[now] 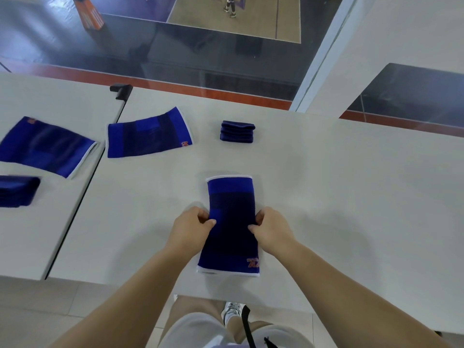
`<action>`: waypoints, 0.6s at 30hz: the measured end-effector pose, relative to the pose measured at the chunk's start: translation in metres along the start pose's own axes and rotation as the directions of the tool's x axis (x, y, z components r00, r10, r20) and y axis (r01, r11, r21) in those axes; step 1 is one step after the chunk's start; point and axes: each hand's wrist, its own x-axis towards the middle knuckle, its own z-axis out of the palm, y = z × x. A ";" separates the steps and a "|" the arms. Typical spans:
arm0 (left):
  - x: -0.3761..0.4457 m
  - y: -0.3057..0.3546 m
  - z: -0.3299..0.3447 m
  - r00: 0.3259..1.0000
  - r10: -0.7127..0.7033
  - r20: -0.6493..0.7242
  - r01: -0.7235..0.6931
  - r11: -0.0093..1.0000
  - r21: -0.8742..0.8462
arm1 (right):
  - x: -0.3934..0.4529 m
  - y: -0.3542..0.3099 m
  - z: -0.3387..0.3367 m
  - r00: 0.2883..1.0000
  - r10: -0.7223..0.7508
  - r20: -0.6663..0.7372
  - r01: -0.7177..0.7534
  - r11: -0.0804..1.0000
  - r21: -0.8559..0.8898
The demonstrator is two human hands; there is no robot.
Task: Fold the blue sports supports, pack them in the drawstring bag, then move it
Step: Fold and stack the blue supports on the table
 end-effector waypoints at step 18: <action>-0.021 0.035 -0.040 0.966 0.257 0.001 -0.254 0.958 -0.132 | -0.024 -0.017 -0.049 0.945 -0.315 -0.092 0.328 0.890 0.317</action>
